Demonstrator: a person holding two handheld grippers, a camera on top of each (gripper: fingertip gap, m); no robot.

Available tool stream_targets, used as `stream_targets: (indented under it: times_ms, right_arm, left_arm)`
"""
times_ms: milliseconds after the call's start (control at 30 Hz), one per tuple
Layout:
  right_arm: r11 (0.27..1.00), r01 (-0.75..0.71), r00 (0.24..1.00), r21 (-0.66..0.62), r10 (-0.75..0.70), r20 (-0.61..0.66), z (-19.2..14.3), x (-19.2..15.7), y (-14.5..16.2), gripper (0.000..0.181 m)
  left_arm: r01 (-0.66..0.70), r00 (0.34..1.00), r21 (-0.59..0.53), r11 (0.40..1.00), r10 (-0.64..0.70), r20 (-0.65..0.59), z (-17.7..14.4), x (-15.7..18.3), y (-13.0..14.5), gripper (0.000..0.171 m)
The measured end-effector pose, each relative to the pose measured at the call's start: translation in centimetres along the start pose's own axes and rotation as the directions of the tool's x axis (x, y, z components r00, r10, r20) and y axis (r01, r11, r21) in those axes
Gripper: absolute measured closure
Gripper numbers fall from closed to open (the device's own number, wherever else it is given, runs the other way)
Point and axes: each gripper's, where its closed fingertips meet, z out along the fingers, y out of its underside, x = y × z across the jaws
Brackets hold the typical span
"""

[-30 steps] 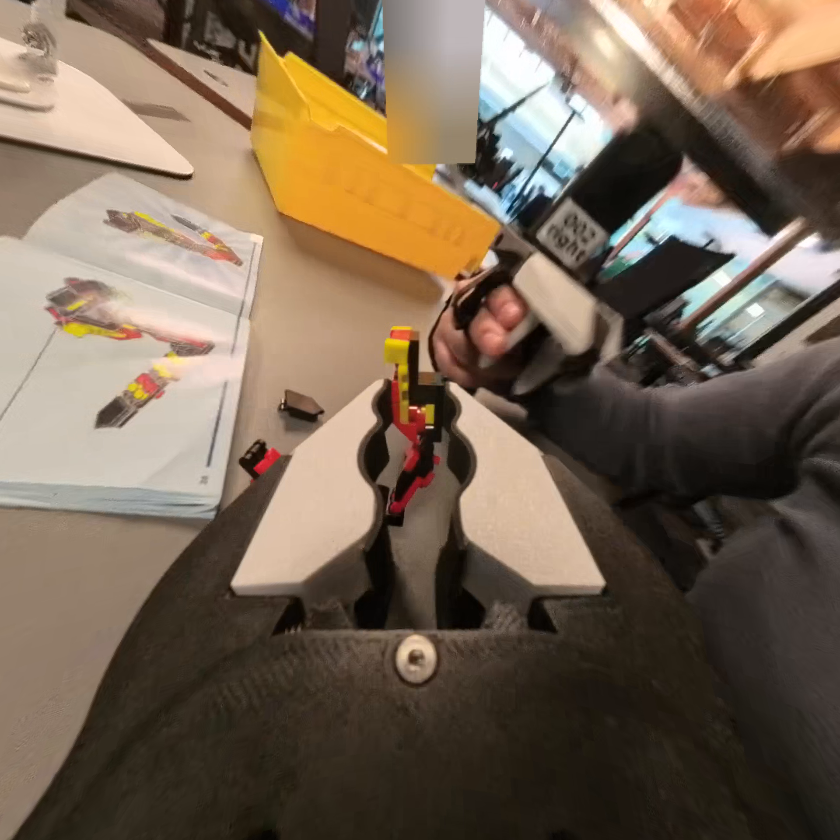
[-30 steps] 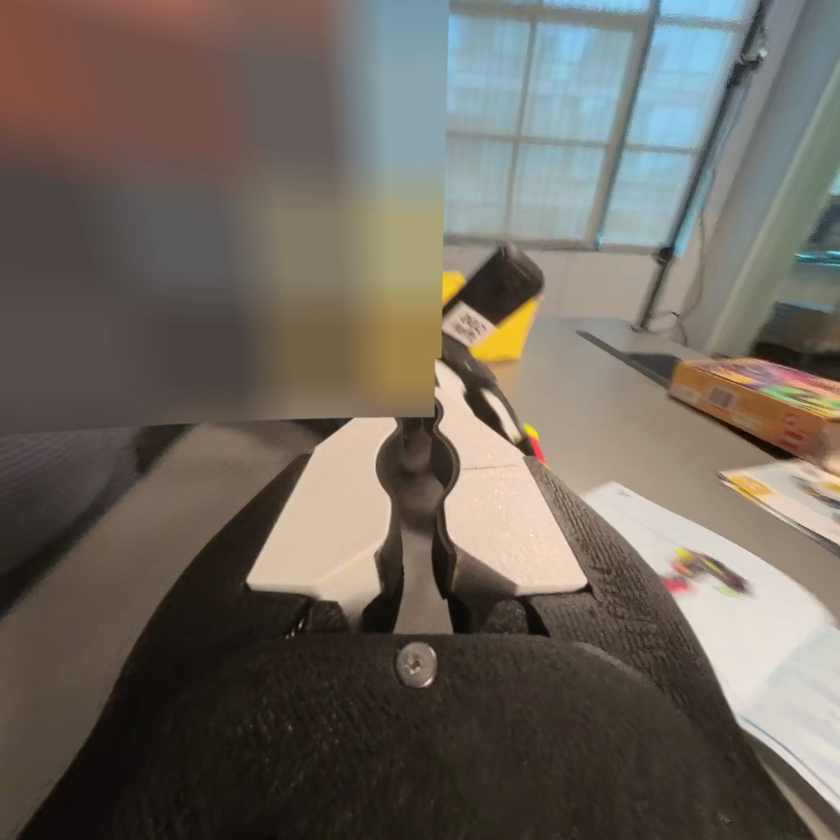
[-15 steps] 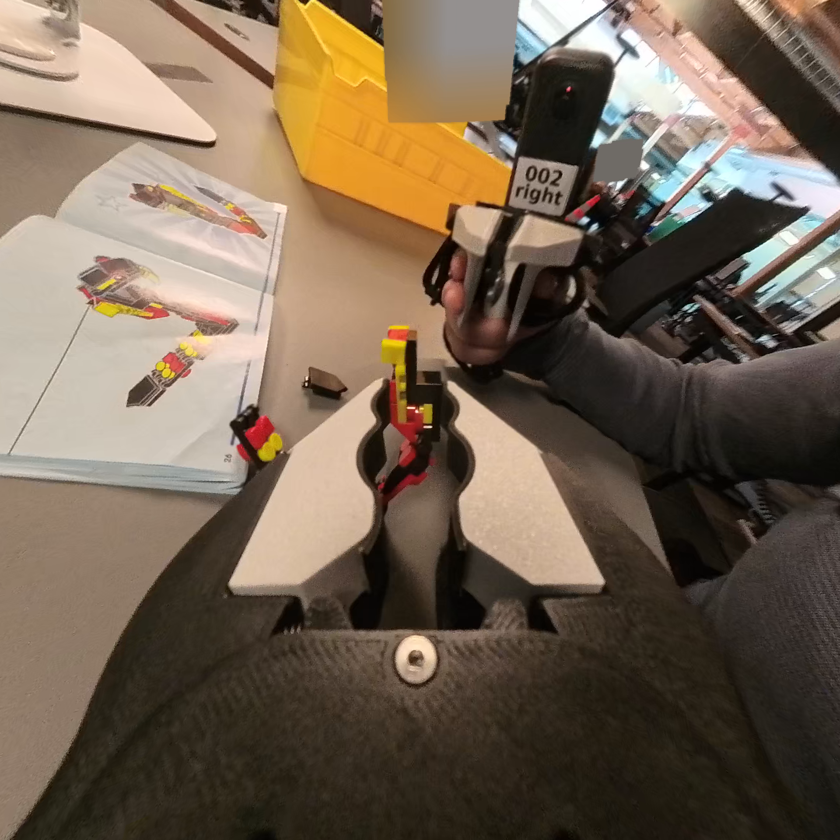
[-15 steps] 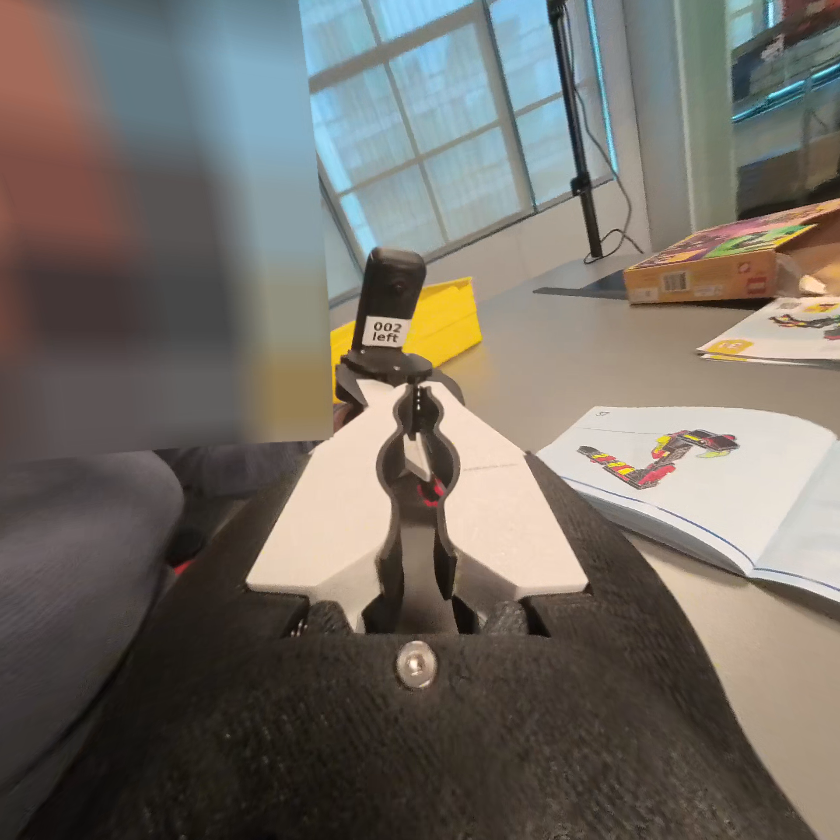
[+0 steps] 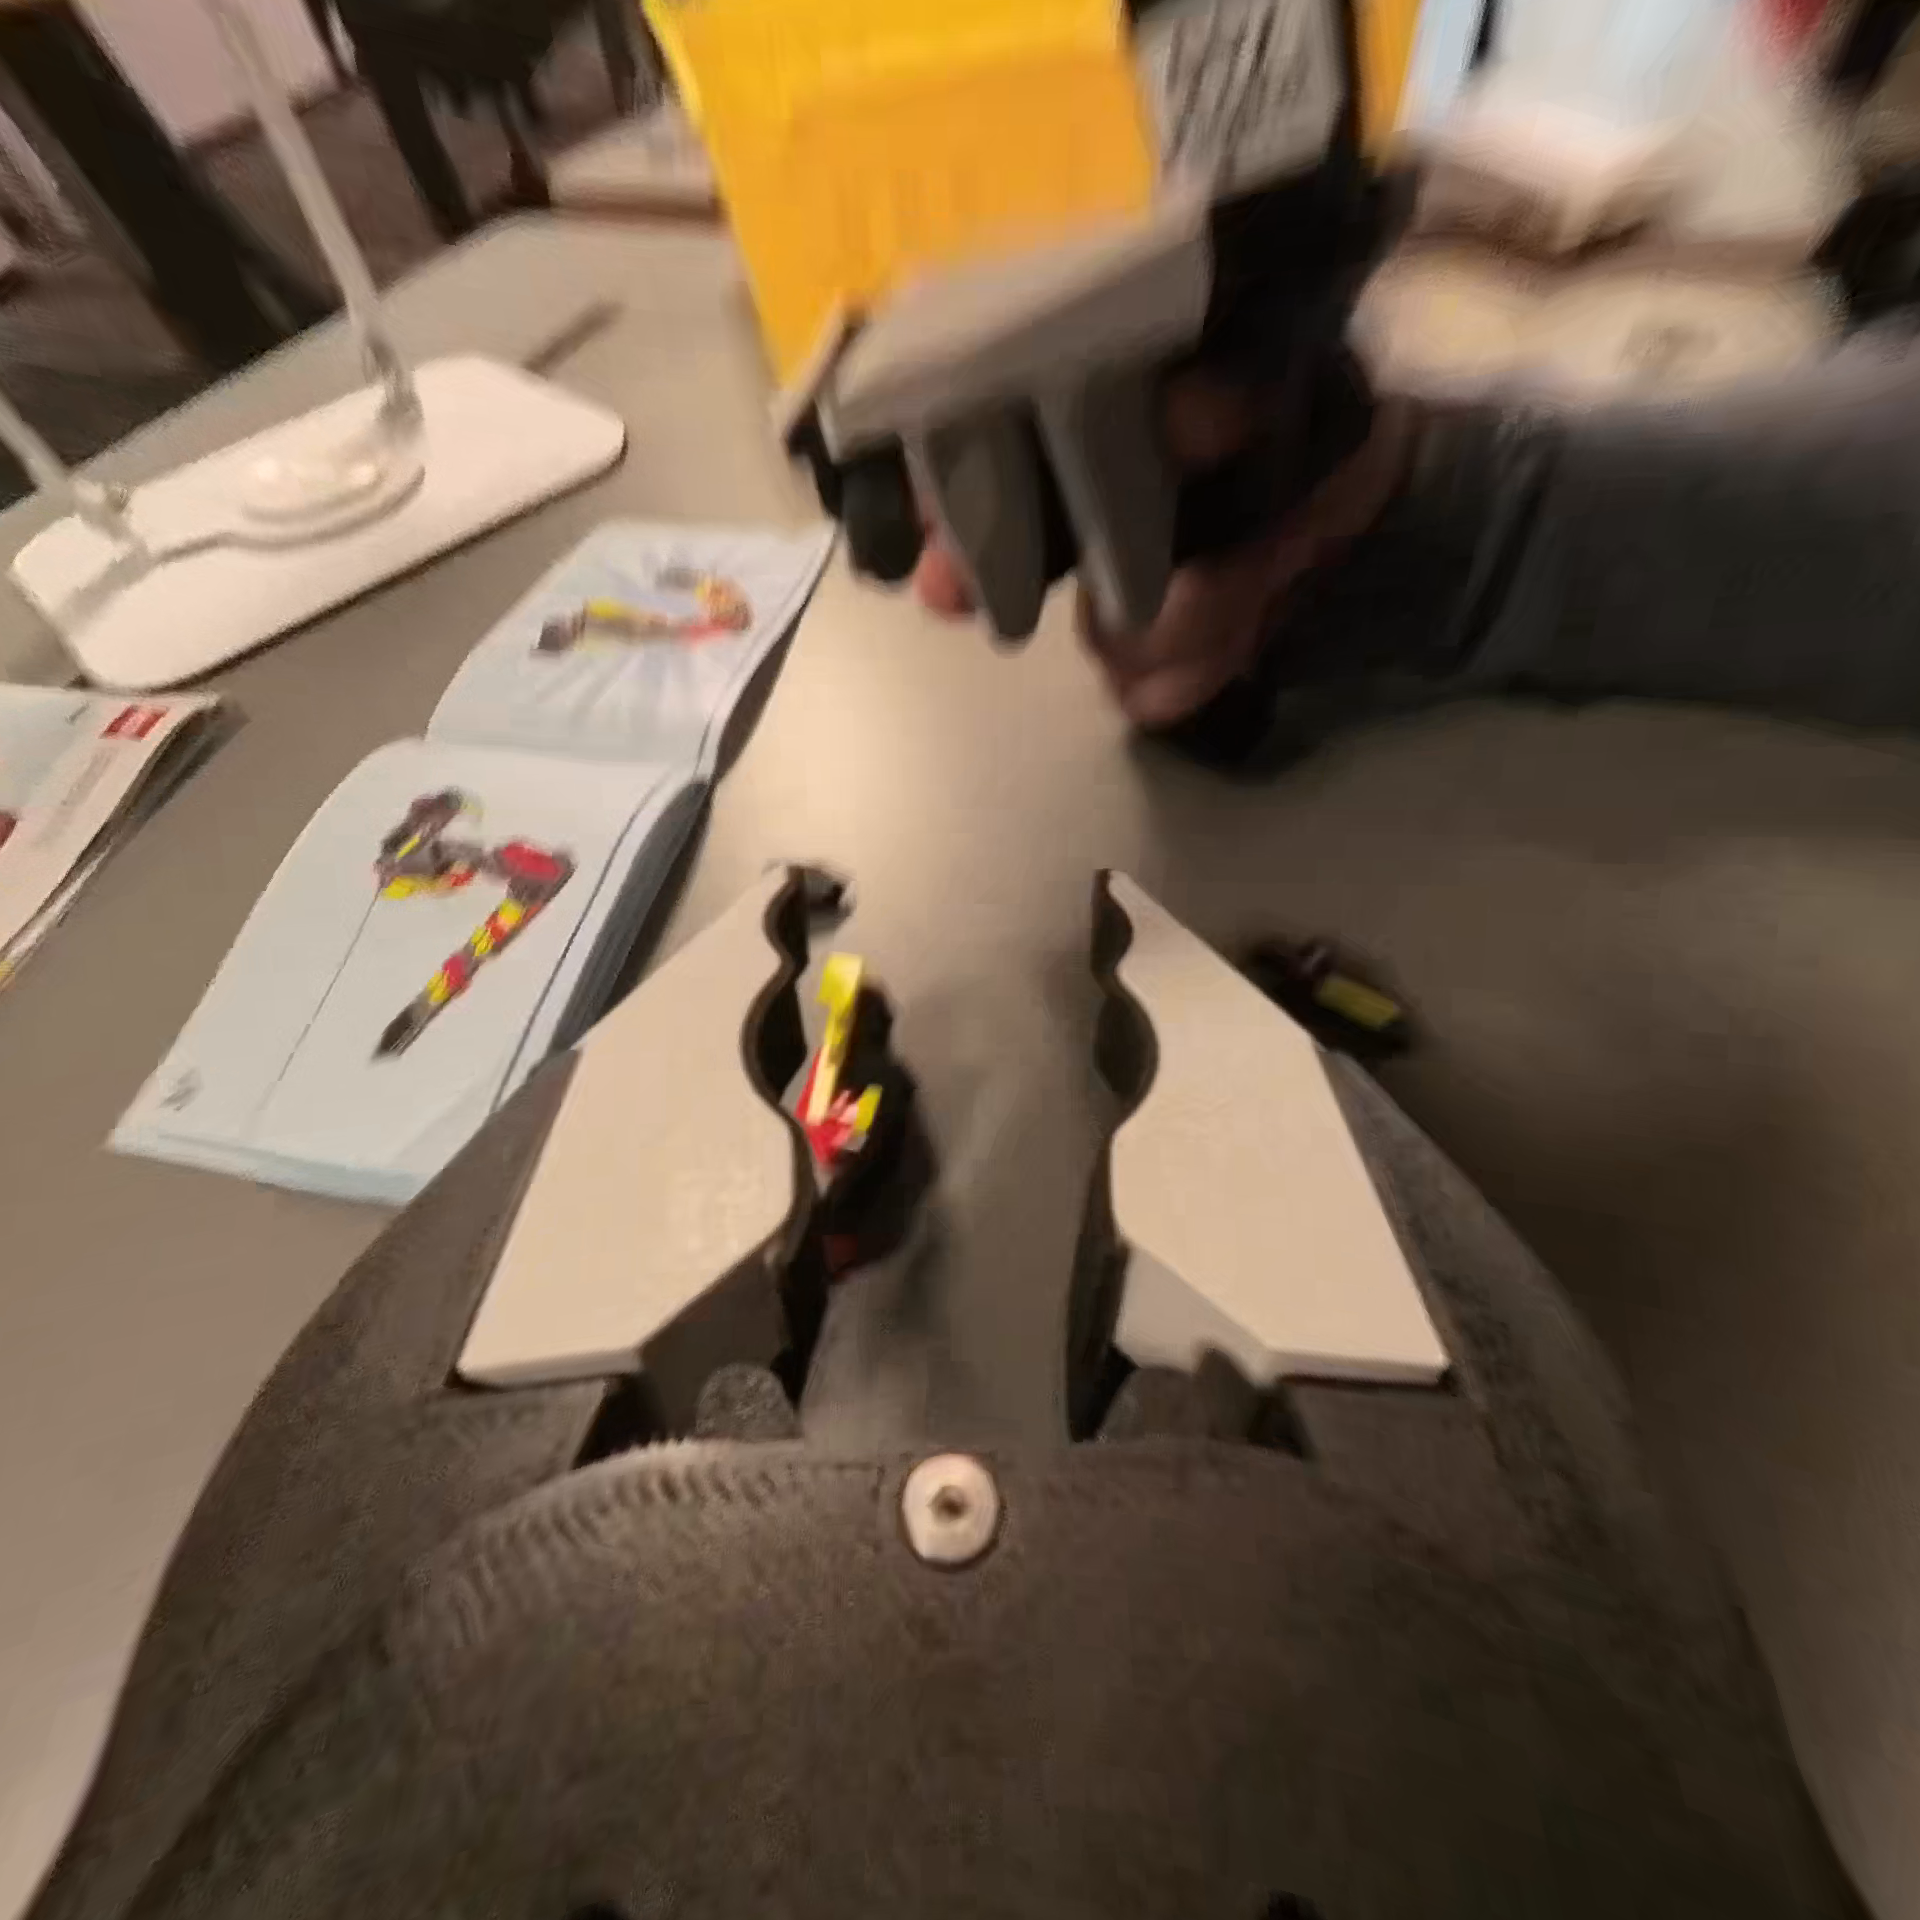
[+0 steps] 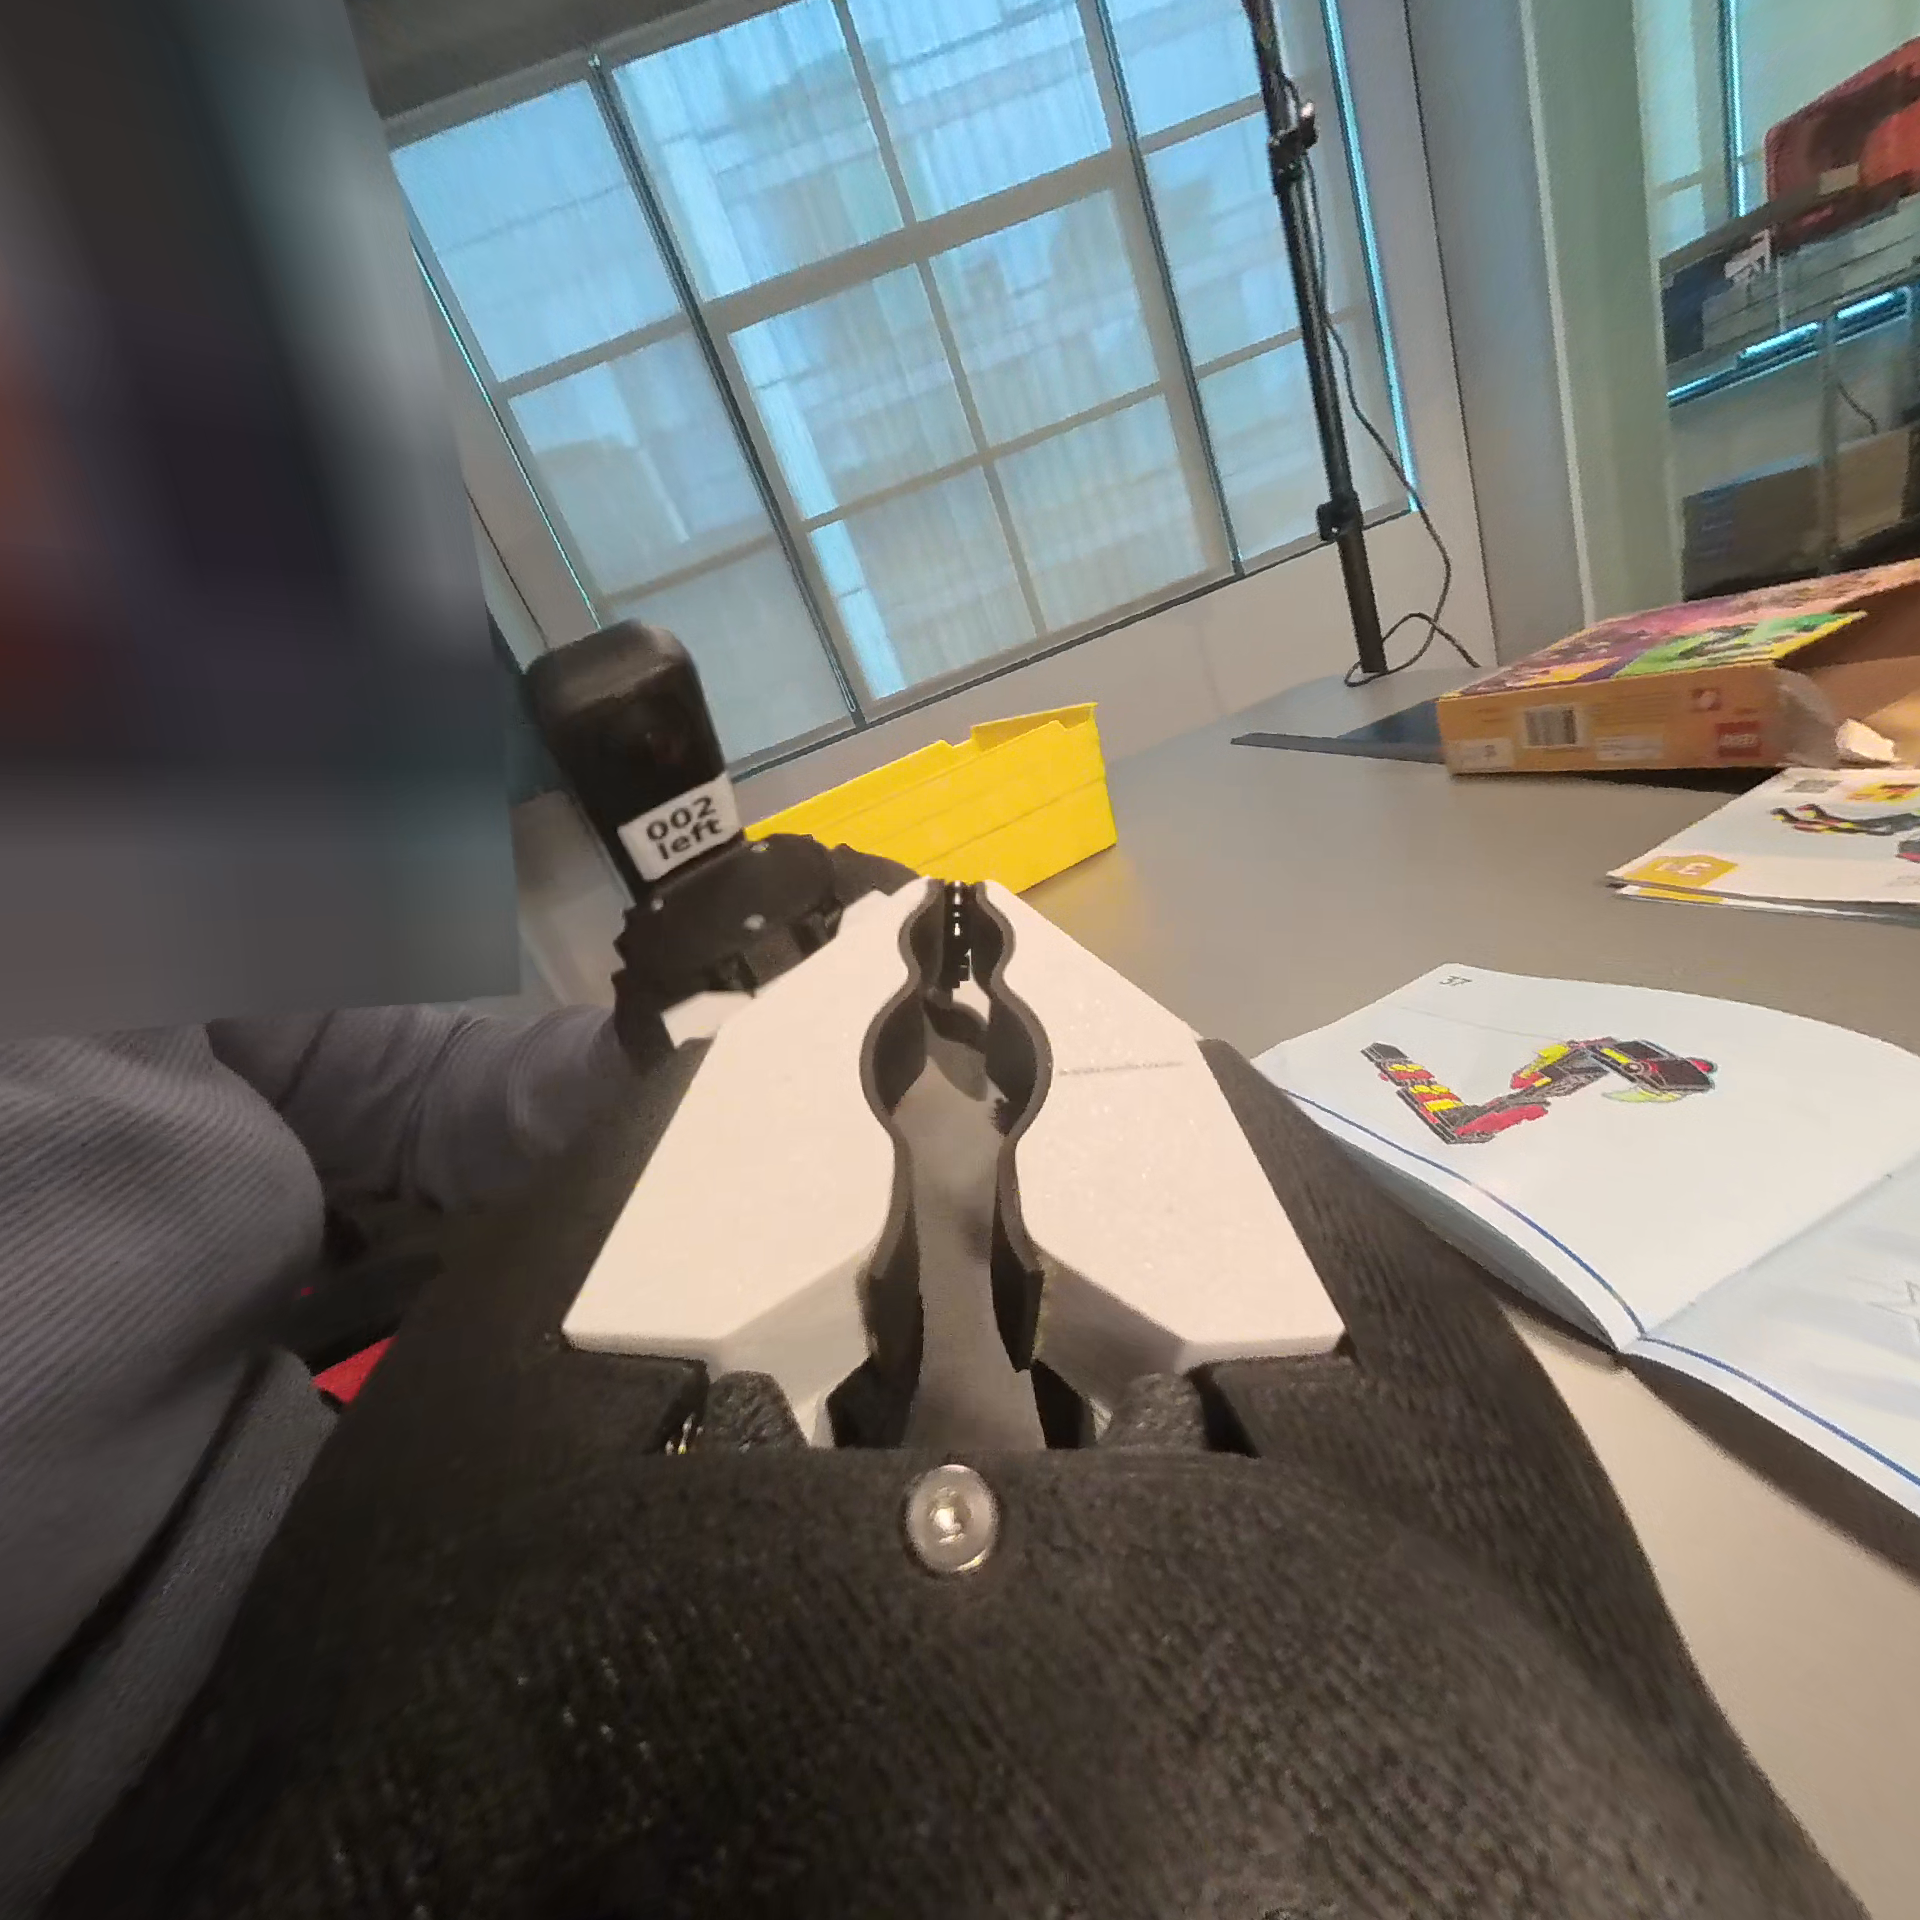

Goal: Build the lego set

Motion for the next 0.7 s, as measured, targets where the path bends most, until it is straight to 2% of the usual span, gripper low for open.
stream_targets:
  times_ms: [67,133,367,700]
  right_arm:
    - [1.000,0.006,1.000,0.002,-0.006,0.019,0.2,-0.4,0.0,0.179]
    - [1.000,0.021,0.999,-0.008,-0.021,0.039,0.4,-1.0,0.2,0.179]
    - [0.999,0.033,0.996,-0.020,-0.031,0.088,1.0,-2.2,0.6,0.178]
    - [1.000,0.020,0.994,-0.005,-0.019,0.109,1.0,-2.4,0.5,0.179]
  left_arm:
    - [0.152,0.986,0.201,0.968,-0.134,-0.099,-1.1,0.7,-3.3,0.133]
    - [0.273,0.959,0.297,0.915,-0.233,-0.165,-1.9,0.4,-4.9,0.137]
    - [0.303,0.949,0.374,0.876,-0.243,-0.199,-2.7,0.4,-5.6,0.166]
    - [0.338,0.933,0.369,0.865,-0.257,-0.251,-2.6,0.7,-5.4,0.167]
